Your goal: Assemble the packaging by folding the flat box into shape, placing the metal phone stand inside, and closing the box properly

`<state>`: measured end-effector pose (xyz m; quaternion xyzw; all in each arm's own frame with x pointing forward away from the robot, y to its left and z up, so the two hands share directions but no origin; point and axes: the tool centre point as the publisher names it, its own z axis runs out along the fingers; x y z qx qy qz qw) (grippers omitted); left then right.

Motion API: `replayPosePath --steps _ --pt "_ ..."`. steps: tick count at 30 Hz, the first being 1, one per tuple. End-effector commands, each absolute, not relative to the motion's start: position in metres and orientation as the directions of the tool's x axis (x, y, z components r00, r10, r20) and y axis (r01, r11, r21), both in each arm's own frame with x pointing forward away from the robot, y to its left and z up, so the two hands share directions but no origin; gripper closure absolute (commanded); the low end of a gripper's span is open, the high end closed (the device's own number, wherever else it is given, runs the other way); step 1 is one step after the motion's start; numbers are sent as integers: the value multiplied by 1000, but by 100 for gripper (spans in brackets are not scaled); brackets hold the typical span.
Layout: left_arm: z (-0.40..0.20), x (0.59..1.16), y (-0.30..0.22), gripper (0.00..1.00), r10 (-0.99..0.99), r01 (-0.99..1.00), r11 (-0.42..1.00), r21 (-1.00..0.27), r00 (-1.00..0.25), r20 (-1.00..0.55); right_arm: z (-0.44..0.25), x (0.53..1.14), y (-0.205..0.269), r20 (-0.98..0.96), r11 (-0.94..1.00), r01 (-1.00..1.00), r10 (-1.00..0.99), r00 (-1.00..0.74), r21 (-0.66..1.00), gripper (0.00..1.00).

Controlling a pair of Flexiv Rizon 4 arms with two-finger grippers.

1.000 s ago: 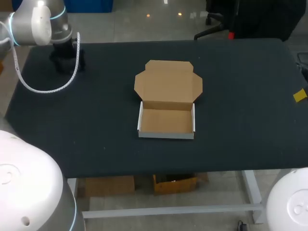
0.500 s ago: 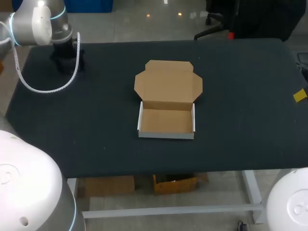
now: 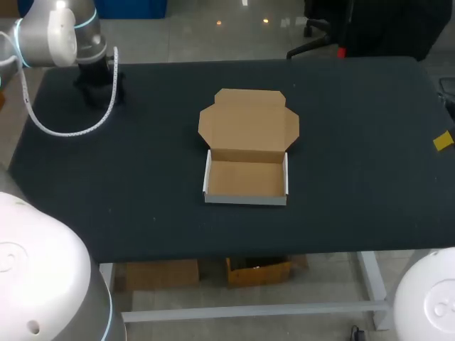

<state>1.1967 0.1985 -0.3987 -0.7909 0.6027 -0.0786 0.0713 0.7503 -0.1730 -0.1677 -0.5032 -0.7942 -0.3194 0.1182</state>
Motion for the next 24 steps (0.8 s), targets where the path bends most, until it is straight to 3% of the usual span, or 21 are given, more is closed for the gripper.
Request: replayPosePath --steps 1,12,14,16,18,20,21,23,24 --pt "-401 1203 199 21 -964 -944 -264 -200 262 34 -166 749 -173 509 290 875 724 -465 388 0" --pt "-401 1207 199 25 -964 -943 -263 -203 263 31 -166 749 -173 509 290 875 724 -465 388 0" --pt "-401 1207 199 29 -964 -943 -263 -203 262 30 -166 749 -173 509 290 875 724 -465 388 0" --pt "-402 1208 199 40 -965 -943 -263 -203 262 31 -166 749 -173 509 290 875 724 -465 388 0" --pt "-402 1208 199 44 -965 -944 -261 -202 260 32 -166 749 -173 509 290 875 724 -465 388 0" --pt "-402 1208 199 57 -966 -945 -259 -202 258 34 -166 749 -173 509 290 875 724 -465 388 0" --pt "-402 1208 199 67 -966 -945 -259 -202 257 34 -166 749 -173 509 290 875 724 -465 388 0" --pt "-402 1208 200 100 -966 -944 -259 -202 257 37 -166 749 -173 509 290 875 724 -465 388 0" --pt "-401 1208 200 100 -966 -944 -259 -203 257 38 -166 749 -173 509 290 875 724 -465 388 0"
